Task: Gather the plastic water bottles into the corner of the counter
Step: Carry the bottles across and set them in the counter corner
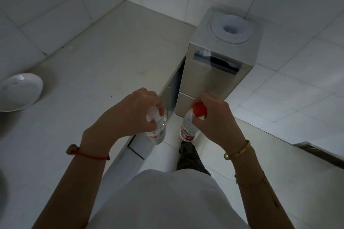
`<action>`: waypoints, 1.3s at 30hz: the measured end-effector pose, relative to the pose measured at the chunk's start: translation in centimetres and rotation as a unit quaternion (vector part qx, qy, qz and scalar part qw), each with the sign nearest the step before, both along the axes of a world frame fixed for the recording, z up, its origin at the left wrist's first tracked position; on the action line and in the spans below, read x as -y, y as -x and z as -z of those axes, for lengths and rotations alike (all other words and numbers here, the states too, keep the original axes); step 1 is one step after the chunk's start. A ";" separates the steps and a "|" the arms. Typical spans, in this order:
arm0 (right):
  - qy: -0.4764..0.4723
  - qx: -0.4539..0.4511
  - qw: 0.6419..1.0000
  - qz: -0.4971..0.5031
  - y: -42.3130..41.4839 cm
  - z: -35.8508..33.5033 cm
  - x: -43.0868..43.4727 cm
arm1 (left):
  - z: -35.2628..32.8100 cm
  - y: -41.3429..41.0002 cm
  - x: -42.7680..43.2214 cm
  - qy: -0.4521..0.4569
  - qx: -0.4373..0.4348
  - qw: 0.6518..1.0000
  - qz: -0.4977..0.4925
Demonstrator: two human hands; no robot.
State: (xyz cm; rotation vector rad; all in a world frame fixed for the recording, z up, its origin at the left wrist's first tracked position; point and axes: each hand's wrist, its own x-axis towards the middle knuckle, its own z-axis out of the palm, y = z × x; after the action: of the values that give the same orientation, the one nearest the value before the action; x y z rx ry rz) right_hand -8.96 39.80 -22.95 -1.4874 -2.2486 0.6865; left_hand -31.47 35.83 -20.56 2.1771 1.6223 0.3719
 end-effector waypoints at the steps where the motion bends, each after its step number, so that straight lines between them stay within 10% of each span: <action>1: 0.001 0.001 1.000 -0.011 0.2 0.1 -1.6 | 0.1 0.1 -1.2 0.001 -0.003 1.000 -0.013; 21: -0.013 0.009 0.961 -0.278 4.5 -3.2 -30.9 | -1.3 -0.6 -20.3 -0.008 0.023 0.965 -0.259; 39: 0.019 -0.022 0.958 -0.286 11.8 -1.9 -35.9 | -1.2 5.1 -25.1 0.005 0.003 0.963 -0.269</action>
State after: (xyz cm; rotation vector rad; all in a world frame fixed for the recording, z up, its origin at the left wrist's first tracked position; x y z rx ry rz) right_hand -20.80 75.69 -21.06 -0.8062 -2.6562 0.9143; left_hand -36.61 60.91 -19.36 1.6906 2.1926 0.5182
